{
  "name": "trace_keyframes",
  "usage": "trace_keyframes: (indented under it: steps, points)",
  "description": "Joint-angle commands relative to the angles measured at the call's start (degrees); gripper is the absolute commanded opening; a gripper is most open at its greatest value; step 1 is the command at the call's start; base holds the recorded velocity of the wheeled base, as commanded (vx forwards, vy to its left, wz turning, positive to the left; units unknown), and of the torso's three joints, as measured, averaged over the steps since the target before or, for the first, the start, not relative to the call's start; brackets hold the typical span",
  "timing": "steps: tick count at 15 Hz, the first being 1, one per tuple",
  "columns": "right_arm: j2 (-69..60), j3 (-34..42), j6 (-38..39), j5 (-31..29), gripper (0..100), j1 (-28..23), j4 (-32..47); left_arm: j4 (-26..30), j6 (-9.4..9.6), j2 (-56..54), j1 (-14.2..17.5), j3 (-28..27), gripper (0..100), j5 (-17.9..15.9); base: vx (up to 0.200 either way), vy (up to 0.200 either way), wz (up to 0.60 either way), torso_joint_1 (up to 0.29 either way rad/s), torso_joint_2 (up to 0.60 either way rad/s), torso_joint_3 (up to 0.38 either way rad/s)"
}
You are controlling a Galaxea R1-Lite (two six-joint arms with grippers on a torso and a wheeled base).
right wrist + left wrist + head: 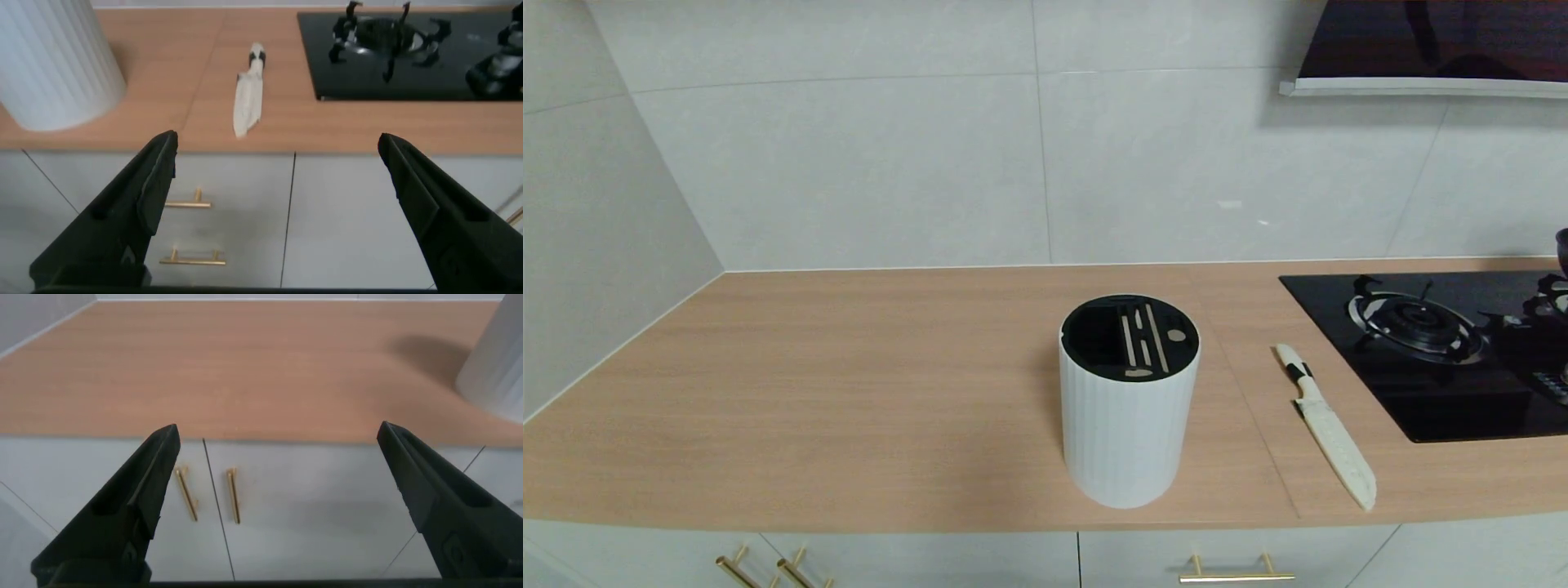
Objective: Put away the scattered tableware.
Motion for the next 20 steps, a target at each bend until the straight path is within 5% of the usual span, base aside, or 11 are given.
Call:
trace_keyframes:
  steps: [1, 10, 20]
  points:
    - [0.1, 0.0, 0.0, 0.0, 100, 0.0, 0.0, 0.0, -0.02, 0.0, 0.0, 0.0, 100, 0.0, 0.0, 0.0, 0.0, 0.276, -0.59, -0.31]
    - [0.1, 0.0, 0.0, 0.0, 100, 0.0, 0.0, 0.0, -0.02, 0.0, 0.0, 0.0, 100, 0.0, 0.0, 0.0, 0.0, 0.218, -0.45, -0.232]
    - [0.1, 0.0, -0.5, 0.3, 100, 0.1, -0.1, 0.0, 0.34, 0.0, 0.0, 0.0, 100, 0.0, 0.0, 0.0, 0.0, 0.005, -0.01, -0.004]
